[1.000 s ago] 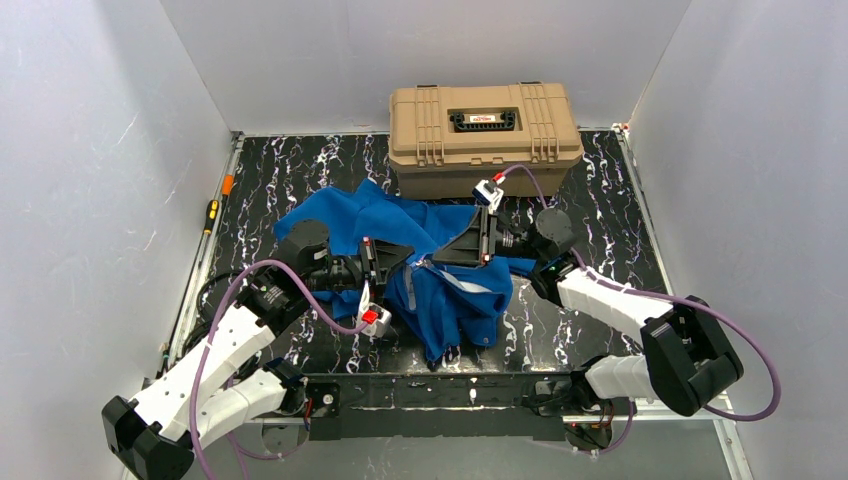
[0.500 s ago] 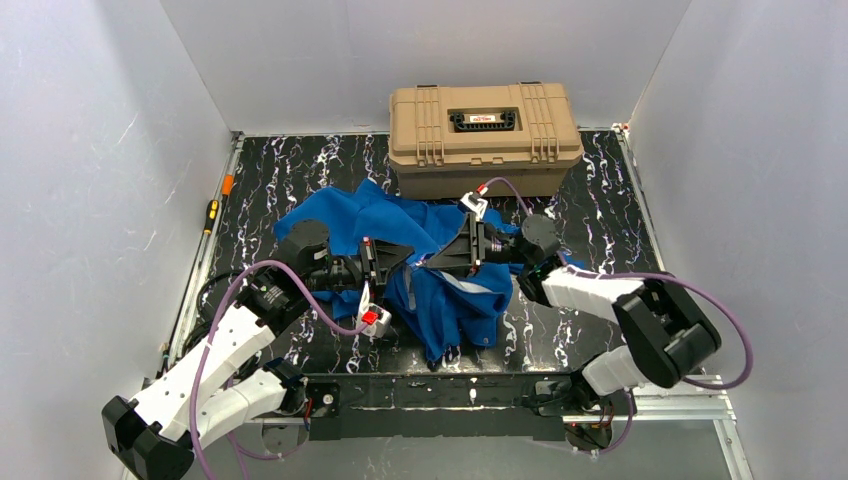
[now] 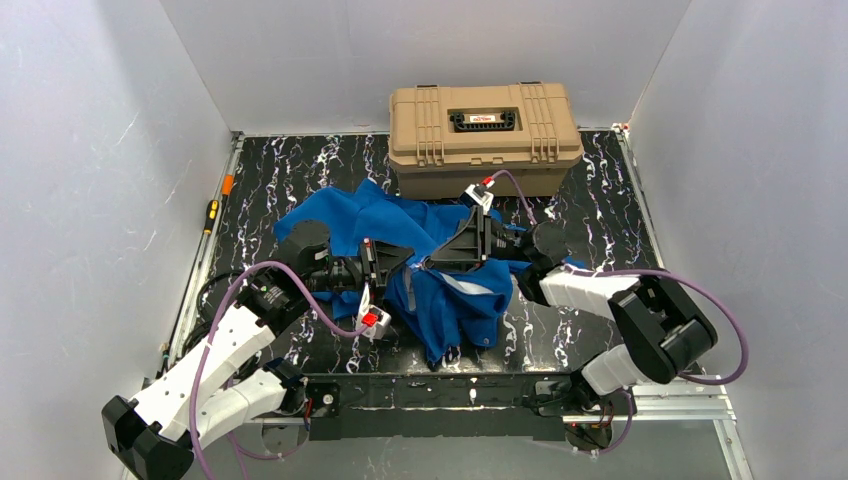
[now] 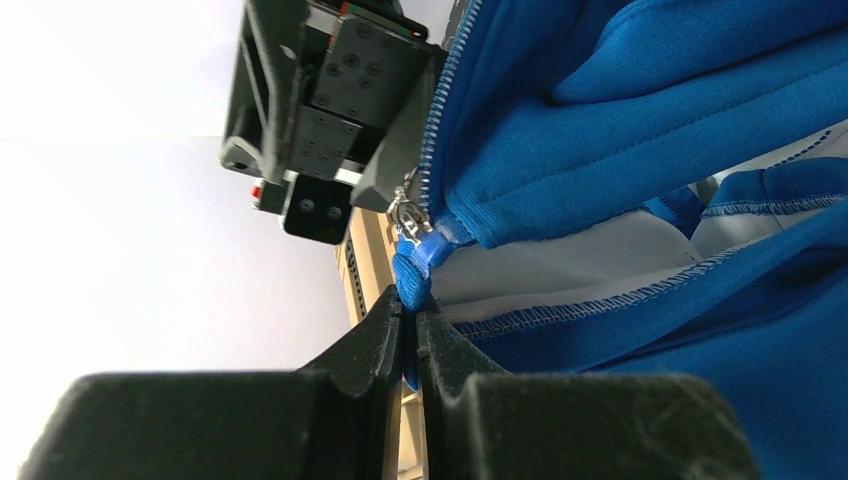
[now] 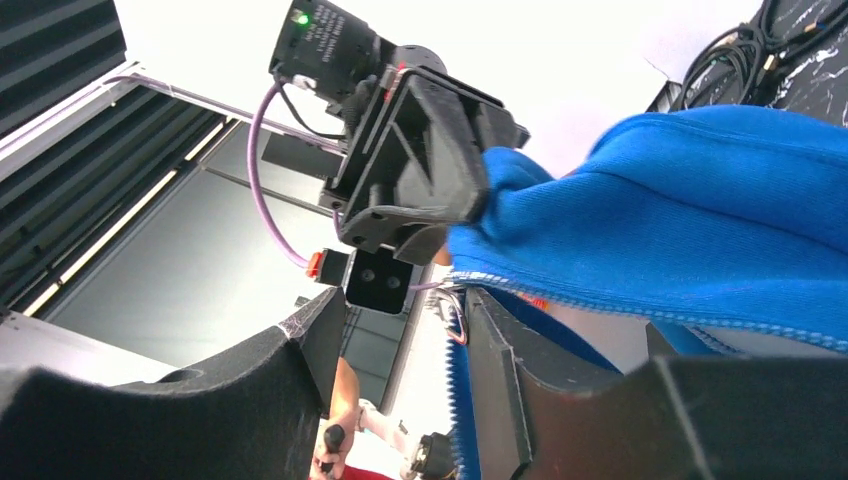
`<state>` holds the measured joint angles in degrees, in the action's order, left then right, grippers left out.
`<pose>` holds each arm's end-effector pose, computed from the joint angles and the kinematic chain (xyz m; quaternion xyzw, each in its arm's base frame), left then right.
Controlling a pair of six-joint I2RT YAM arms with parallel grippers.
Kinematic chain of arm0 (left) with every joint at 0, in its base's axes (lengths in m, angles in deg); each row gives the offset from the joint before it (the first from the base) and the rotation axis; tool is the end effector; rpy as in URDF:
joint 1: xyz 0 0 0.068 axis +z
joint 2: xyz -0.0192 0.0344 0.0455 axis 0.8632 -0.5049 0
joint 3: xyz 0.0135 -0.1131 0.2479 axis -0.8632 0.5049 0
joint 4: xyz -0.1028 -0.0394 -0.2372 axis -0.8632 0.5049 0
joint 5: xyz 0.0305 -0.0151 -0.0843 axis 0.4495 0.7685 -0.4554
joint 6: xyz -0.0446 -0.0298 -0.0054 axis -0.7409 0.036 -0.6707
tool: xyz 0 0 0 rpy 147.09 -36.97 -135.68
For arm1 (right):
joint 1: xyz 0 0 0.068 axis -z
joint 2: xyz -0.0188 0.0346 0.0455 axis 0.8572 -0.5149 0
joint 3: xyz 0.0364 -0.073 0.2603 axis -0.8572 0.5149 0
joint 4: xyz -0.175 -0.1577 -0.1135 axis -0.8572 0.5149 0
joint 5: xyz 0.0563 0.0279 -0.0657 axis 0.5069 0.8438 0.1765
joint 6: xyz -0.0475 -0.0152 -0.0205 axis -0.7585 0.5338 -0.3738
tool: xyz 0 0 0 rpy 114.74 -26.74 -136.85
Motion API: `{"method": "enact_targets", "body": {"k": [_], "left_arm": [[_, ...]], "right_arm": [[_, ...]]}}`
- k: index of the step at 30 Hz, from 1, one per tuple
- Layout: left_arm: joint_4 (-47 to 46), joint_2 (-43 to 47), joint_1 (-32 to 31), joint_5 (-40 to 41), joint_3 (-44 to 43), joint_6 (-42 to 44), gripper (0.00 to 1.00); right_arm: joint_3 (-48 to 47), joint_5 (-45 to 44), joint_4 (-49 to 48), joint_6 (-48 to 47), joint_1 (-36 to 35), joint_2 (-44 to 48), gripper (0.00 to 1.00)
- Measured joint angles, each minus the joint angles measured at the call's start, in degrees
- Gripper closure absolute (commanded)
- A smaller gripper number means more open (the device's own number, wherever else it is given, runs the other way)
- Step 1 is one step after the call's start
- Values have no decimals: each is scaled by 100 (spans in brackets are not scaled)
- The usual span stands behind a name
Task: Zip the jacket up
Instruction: Zip the zipper on the jacket.
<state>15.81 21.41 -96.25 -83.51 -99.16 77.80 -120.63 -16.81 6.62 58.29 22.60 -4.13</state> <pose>0.1391 -0.1329 0.3364 0.7546 0.0970 0.0345 0.6480 0.2095 0.1888 0.2736 -0.0872 0.5783 0.8046 0.1033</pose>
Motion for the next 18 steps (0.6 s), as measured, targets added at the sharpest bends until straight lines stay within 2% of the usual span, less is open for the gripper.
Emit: {"method": "enact_targets", "body": {"k": [11, 15, 18], "left_arm": [[24, 0, -2, 0, 0, 39, 100], [24, 0, -2, 2, 0, 37, 100], [26, 0, -2, 0, 0, 37, 100]], "right_arm": [[0, -4, 428, -328, 28, 345, 53], [0, 24, 800, -544, 28, 358, 63], [0, 31, 1073, -713, 31, 389, 75]]}}
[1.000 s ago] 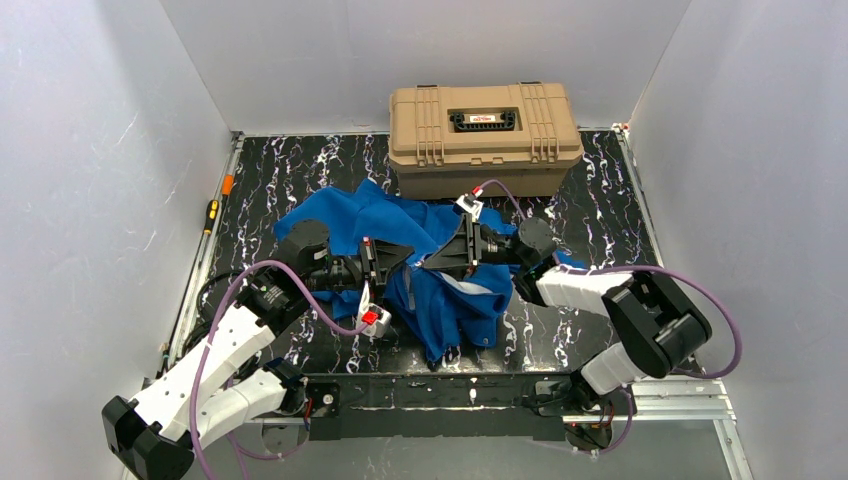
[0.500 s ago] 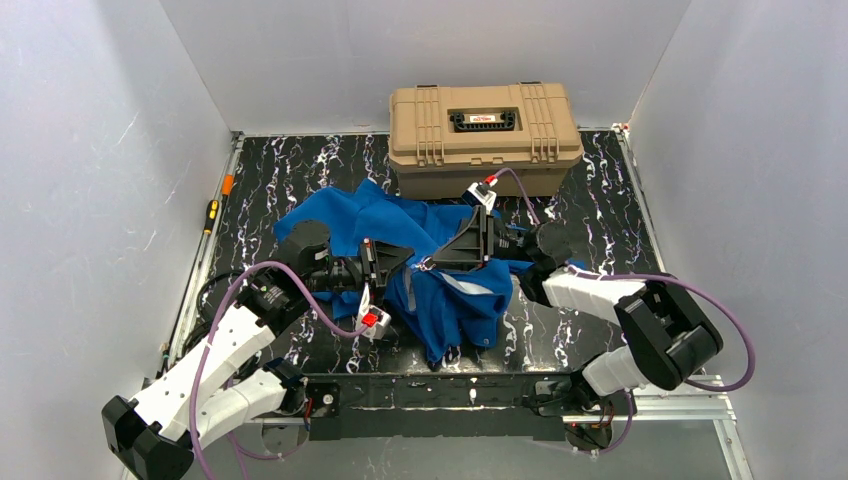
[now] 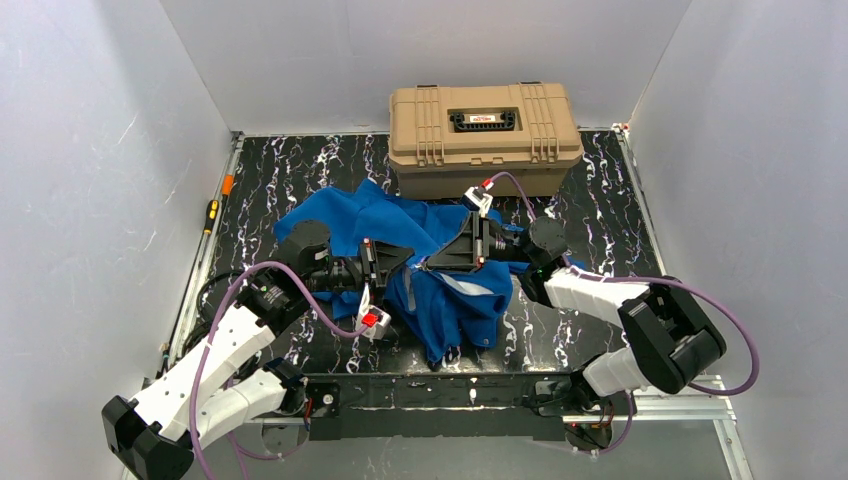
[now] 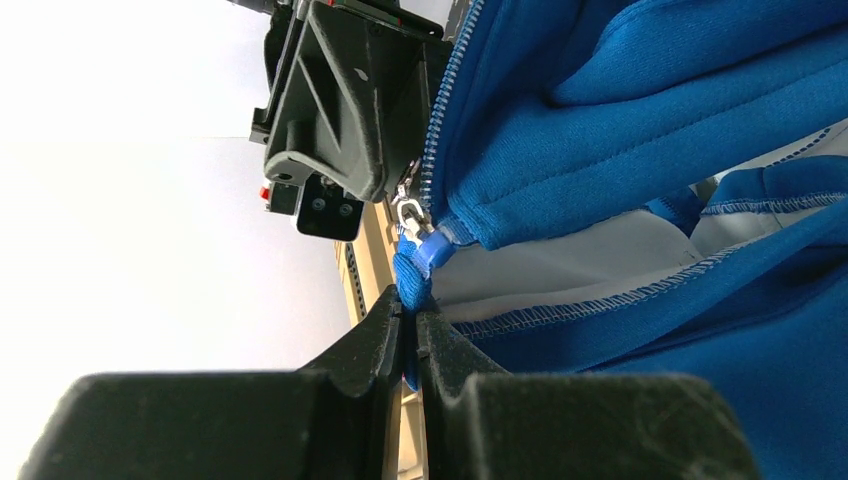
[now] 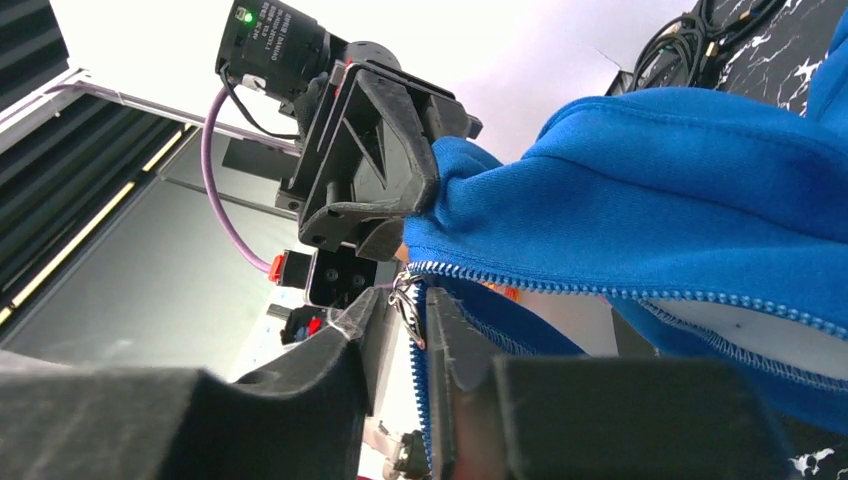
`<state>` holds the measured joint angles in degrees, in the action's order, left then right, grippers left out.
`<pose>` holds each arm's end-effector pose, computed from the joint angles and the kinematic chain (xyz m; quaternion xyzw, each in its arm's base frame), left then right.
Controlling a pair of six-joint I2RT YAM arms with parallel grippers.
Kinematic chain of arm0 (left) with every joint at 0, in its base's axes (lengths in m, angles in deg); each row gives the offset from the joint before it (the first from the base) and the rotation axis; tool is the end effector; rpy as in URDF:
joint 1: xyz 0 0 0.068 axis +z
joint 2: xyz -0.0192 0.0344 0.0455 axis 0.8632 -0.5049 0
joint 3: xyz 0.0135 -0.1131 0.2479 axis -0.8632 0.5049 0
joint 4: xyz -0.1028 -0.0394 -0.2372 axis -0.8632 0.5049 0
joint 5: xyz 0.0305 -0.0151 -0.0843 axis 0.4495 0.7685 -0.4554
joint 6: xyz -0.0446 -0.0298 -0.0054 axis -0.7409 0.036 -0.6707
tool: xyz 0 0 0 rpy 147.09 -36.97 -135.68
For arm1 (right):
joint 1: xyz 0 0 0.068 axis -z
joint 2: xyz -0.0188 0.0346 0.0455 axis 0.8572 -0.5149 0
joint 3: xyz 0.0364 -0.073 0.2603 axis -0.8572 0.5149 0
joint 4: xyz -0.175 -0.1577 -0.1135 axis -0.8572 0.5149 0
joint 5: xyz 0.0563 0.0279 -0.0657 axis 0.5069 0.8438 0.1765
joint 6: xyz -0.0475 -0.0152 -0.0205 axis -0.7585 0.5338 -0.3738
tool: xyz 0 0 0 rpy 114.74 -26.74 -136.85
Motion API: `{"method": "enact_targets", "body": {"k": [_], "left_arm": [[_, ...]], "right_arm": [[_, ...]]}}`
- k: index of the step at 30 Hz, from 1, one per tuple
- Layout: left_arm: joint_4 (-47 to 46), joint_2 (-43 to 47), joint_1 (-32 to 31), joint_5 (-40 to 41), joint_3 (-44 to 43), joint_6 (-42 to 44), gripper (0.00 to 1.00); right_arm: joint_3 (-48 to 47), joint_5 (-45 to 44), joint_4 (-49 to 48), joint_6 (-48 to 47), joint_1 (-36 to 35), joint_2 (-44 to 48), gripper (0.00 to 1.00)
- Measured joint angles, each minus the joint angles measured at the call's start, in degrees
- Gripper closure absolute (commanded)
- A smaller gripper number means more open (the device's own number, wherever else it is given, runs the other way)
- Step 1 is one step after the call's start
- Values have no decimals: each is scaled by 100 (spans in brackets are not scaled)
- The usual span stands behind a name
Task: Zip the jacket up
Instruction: Zip the zipper on the jacket.
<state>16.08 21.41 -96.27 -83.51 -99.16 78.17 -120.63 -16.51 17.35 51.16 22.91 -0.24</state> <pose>0.1389 -0.1329 0.3359 0.7559 0.0956 0.0352 0.6467 0.2080 0.1860 0.2750 -0.0903 0.6069 0.7802 0.1216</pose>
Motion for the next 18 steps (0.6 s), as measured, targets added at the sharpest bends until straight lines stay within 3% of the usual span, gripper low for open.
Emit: {"method": "enact_targets", "body": {"k": [5, 12, 14, 15, 16, 18], "left_arm": [[9, -2, 0, 2, 0, 0, 100], [50, -2, -2, -4, 0, 2, 96], [85, -2, -4, -7, 0, 0, 81], [103, -2, -13, -7, 0, -2, 63], [105, -2, -24, -9, 0, 13, 55], [103, 0, -42, -31, 0, -7, 53]], "right_arm": [[-2, 0, 293, -199, 2, 76, 99], [-2, -7, 791, -533, 20, 315, 99], [-4, -13, 992, -656, 44, 411, 99], [-4, -22, 1064, -713, 59, 448, 99], [-11, -24, 1143, -761, 83, 481, 99], [-46, -26, 1261, -839, 118, 501, 99]]}}
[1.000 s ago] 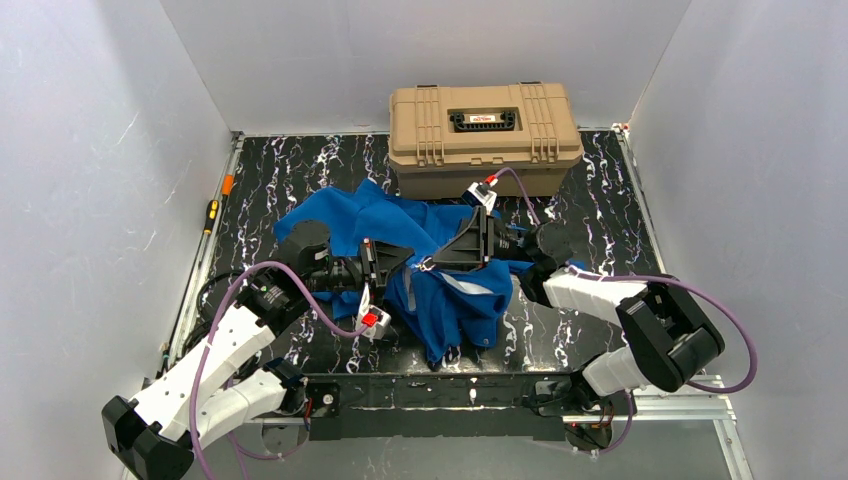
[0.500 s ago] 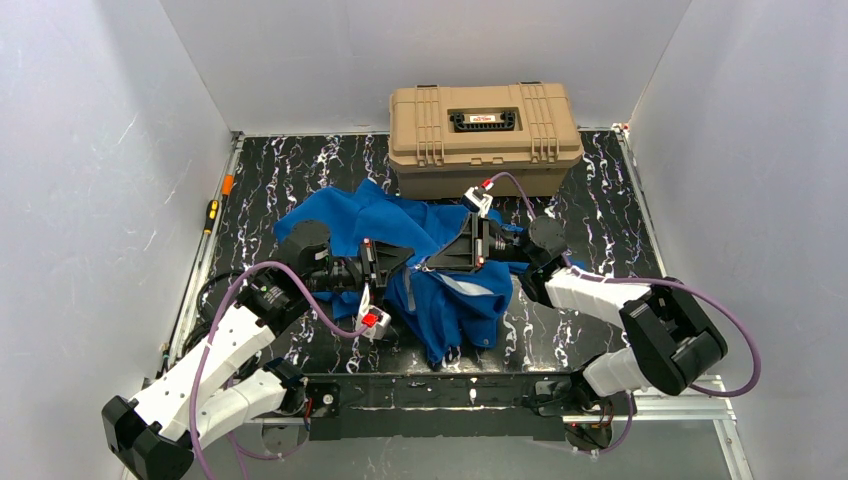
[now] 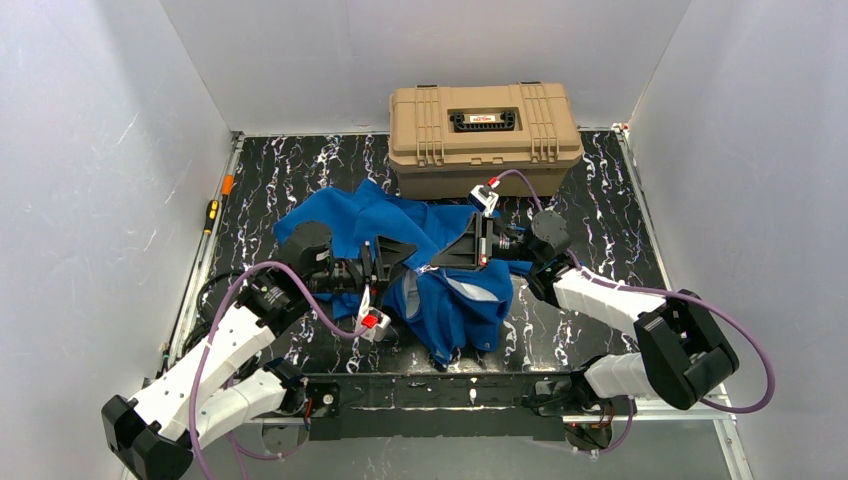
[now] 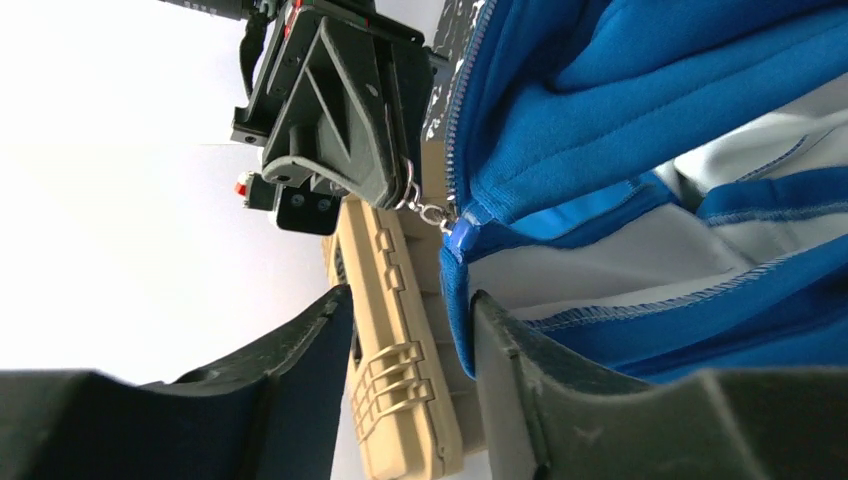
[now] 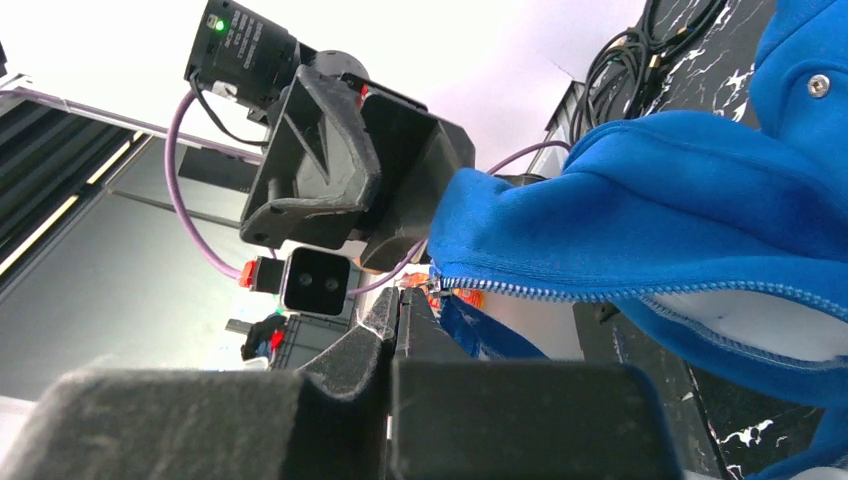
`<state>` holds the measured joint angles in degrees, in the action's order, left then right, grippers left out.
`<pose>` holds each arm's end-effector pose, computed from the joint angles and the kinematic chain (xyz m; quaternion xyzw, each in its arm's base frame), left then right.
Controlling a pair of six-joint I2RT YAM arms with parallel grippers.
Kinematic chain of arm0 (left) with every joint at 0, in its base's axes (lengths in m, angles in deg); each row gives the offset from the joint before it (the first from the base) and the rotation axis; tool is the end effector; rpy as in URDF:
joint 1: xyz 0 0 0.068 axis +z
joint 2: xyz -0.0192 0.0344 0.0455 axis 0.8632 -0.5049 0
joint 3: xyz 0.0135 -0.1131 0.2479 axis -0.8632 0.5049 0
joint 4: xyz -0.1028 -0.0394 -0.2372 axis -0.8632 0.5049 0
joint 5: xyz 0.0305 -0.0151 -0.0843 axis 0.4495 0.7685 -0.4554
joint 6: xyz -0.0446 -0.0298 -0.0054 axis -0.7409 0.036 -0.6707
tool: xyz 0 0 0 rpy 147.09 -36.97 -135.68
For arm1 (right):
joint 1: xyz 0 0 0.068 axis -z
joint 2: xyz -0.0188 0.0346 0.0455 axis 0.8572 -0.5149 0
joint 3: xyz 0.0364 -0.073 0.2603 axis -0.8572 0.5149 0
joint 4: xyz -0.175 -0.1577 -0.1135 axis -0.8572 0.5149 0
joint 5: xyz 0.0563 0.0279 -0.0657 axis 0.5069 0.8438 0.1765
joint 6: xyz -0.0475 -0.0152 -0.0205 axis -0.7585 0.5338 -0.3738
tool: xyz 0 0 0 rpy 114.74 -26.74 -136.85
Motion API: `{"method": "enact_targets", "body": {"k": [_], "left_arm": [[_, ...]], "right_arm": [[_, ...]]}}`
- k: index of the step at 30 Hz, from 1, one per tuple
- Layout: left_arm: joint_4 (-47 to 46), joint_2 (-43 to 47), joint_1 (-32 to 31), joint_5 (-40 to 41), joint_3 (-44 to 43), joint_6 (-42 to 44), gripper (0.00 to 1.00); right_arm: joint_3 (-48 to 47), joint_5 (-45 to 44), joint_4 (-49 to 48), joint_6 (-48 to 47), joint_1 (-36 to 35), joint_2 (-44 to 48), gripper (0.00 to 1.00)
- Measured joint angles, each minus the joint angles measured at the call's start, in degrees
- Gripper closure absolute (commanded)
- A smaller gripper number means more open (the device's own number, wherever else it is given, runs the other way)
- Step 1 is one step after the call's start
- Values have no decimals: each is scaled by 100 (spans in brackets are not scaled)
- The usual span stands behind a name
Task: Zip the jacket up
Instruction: Zip the zipper on the jacket.
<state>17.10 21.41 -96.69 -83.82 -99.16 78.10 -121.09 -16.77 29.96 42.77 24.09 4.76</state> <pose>0.1374 -0.1337 0.3342 0.7598 0.0960 0.0255 0.6425 0.2067 0.1780 0.2798 -0.0937 0.6356 0.7511 0.1521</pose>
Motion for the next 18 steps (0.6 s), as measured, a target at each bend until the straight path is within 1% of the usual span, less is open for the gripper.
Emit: {"method": "enact_targets", "body": {"k": [3, 11, 16, 18], "left_arm": [[-2, 0, -37, -24, 22, -50, 51], [-7, -4, -170, -20, 83, -122, 52], [-37, -55, -350, -7, 109, -192, 59], [-94, -98, -415, 9, 114, -221, 64]], "right_arm": [[-20, 0, 105, -63, 20, -2, 99], [-22, 2, 184, -103, 20, -2, 99], [-22, 4, 190, -116, 22, -2, 99], [-22, 7, 210, -122, 31, -2, 99]]}}
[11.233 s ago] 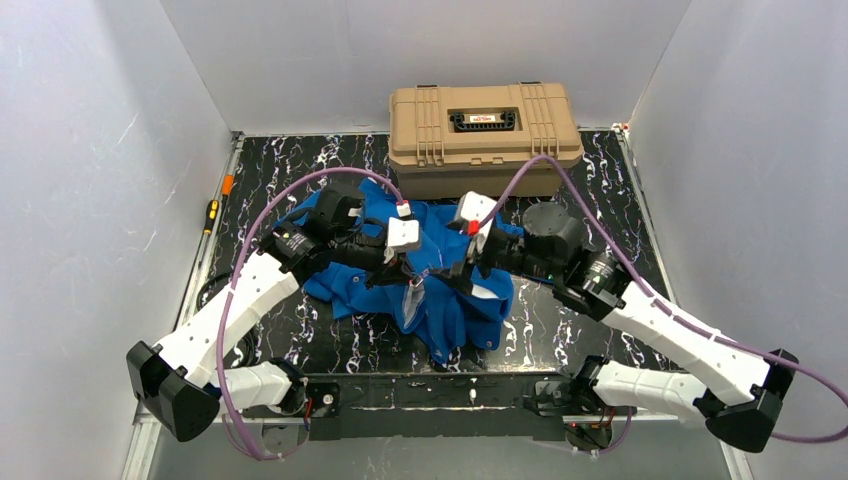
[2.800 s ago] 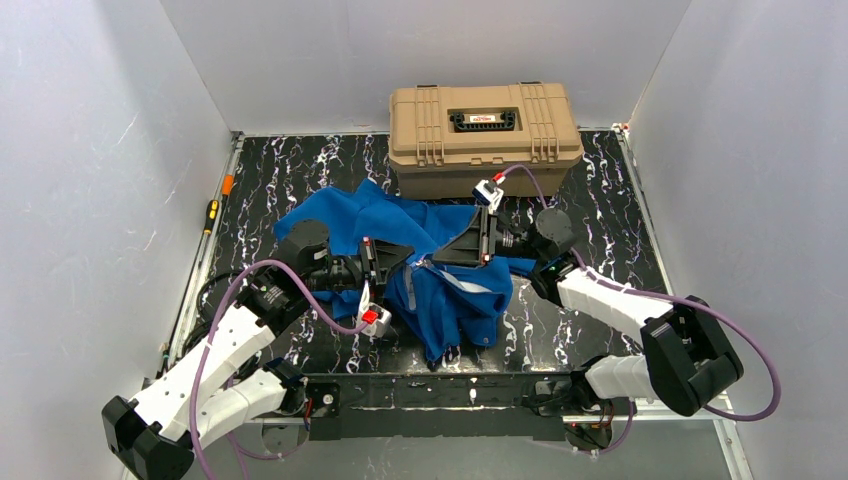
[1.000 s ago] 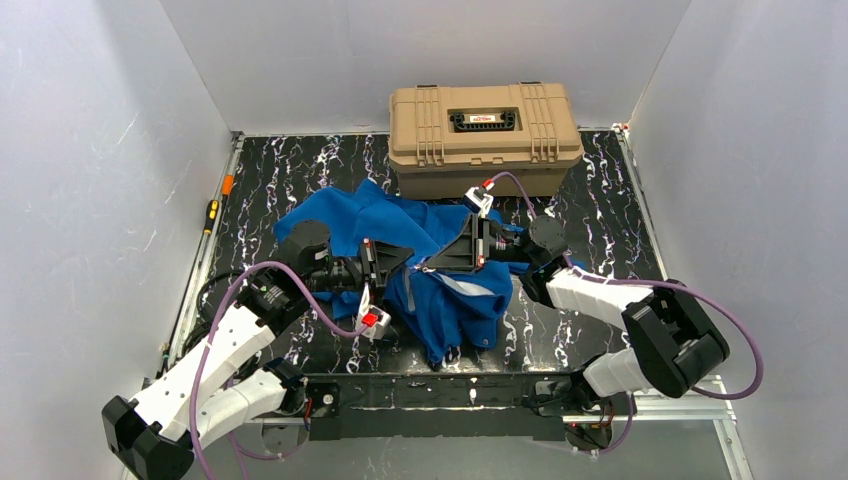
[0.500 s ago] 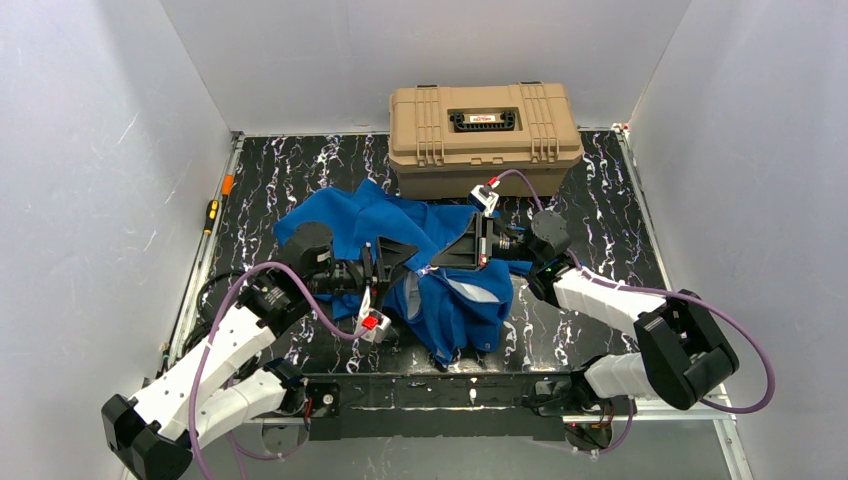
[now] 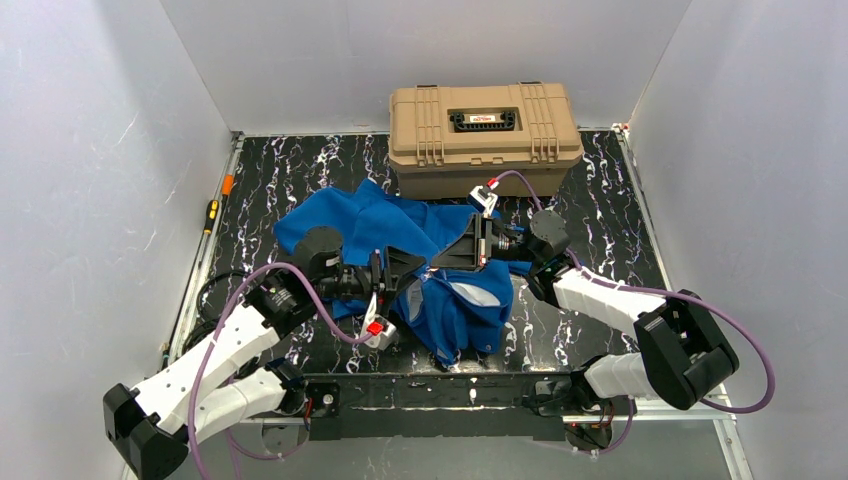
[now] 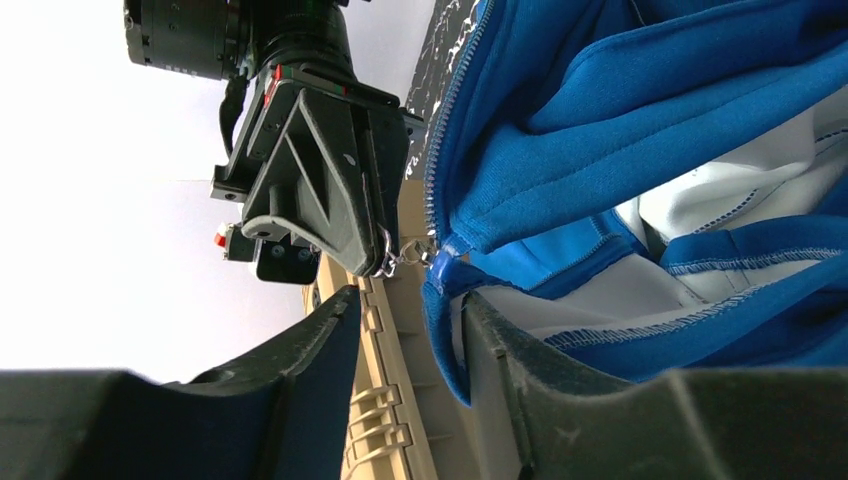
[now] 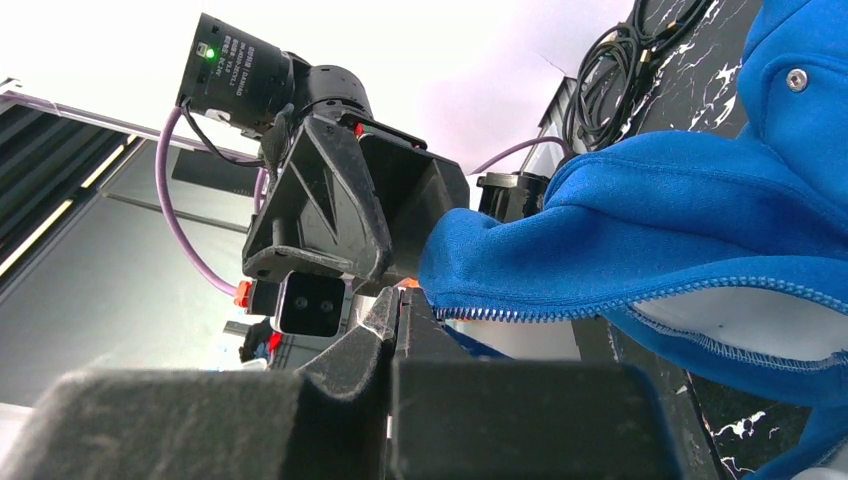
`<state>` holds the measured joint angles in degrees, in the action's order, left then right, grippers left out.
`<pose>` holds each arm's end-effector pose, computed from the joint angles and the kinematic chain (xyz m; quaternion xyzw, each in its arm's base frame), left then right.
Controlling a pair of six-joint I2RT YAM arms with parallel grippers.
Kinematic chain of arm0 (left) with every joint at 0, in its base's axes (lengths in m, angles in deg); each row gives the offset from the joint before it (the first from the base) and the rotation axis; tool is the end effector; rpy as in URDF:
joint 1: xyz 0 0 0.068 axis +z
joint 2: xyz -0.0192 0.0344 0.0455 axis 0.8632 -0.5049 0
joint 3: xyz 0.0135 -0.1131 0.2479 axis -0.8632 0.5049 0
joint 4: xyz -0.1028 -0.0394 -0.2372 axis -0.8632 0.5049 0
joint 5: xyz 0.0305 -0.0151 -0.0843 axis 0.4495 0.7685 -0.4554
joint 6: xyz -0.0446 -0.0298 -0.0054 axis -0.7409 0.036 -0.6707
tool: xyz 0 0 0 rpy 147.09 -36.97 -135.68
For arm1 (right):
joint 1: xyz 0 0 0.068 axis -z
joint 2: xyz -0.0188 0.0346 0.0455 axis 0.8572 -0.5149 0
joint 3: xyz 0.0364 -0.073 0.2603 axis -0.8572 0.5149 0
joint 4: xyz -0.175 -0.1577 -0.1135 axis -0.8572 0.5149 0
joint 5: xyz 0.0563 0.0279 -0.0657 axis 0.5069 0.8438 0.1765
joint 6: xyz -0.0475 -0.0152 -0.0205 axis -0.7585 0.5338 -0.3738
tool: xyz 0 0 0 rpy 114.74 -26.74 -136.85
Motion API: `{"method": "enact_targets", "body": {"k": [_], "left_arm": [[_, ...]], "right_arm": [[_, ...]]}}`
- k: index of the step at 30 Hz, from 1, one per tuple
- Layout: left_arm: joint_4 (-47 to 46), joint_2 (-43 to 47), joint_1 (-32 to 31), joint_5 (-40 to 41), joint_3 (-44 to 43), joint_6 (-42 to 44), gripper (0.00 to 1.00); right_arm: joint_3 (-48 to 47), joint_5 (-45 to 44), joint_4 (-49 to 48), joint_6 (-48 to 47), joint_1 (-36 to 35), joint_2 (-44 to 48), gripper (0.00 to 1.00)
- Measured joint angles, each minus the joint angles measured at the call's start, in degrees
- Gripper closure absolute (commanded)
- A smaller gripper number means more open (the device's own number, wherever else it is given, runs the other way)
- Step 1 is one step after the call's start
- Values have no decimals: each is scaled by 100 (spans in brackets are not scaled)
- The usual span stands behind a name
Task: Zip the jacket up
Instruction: Zip the zipper on the jacket.
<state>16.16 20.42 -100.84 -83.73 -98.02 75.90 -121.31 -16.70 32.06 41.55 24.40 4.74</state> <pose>0.1308 -0.1463 0.3259 0.7656 0.0886 -0.0149 0.6370 0.2087 0.1776 0.2775 -0.0905 0.6441 0.7442 0.1521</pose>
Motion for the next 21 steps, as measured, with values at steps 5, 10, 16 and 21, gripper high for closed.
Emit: {"method": "enact_targets", "body": {"k": [5, 10, 16, 21], "left_arm": [[-63, -39, -138, 44, 63, -76, 72], [-127, -52, -210, 155, 72, -120, 83], [-216, -55, -260, 216, 72, -210, 100], [-229, -66, -326, 289, 72, -332, 100]], "right_arm": [[0, 7, 57, -31, 11, 0, 99], [0, 20, 142, -46, 24, 0, 99], [0, 83, 238, -68, 111, 0, 99], [-111, 221, 682, -339, 306, 2, 99]]}}
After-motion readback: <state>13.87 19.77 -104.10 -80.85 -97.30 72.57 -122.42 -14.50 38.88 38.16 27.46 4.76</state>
